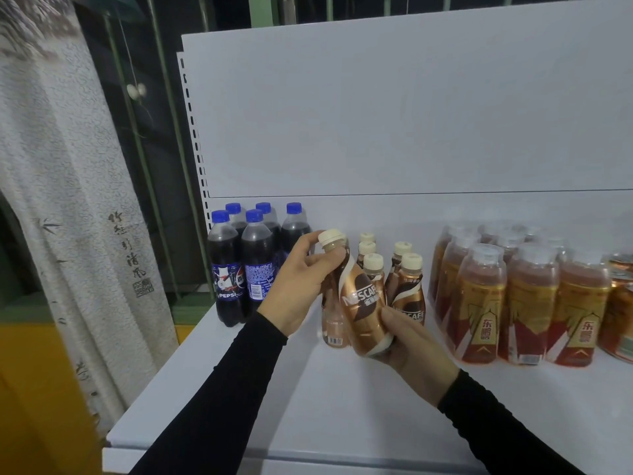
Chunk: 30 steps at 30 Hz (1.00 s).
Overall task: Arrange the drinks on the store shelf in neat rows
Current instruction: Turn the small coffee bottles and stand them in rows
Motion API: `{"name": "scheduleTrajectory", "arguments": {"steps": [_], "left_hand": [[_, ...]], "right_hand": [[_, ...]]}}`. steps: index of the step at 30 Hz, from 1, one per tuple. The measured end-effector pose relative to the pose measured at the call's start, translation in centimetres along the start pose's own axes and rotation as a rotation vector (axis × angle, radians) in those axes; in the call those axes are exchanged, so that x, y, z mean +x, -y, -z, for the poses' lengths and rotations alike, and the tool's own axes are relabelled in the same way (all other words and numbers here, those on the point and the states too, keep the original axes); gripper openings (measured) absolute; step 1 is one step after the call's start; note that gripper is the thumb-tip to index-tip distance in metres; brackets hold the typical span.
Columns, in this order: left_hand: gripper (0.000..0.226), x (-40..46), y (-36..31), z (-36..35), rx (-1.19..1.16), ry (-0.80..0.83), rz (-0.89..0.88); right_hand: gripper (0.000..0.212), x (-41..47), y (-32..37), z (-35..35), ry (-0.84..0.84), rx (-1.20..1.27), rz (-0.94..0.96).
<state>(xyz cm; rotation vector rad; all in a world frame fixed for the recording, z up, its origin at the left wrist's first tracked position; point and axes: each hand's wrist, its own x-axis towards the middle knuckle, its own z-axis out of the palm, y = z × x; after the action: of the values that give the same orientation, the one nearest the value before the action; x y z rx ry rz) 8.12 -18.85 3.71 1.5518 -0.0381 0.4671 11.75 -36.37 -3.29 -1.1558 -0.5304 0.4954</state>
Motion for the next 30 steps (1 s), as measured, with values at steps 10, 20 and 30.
{"name": "scheduleTrajectory", "arguments": {"steps": [10,20,30], "left_hand": [[0.040,0.1,-0.3,-0.9,-0.038,-0.069,-0.078],[0.051,0.2,-0.4,-0.9,0.011,-0.047,-0.102],[0.063,0.6,-1.2,-0.6,-0.040,0.031,-0.070]], "right_hand": [[0.071,-0.4,0.3,-0.3,0.079,-0.365,0.120],[0.034,0.2,0.7,-0.4,0.063,0.055,0.071],[0.045,1.6,2.2,-0.8,0.072,-0.131,0.169]]}}
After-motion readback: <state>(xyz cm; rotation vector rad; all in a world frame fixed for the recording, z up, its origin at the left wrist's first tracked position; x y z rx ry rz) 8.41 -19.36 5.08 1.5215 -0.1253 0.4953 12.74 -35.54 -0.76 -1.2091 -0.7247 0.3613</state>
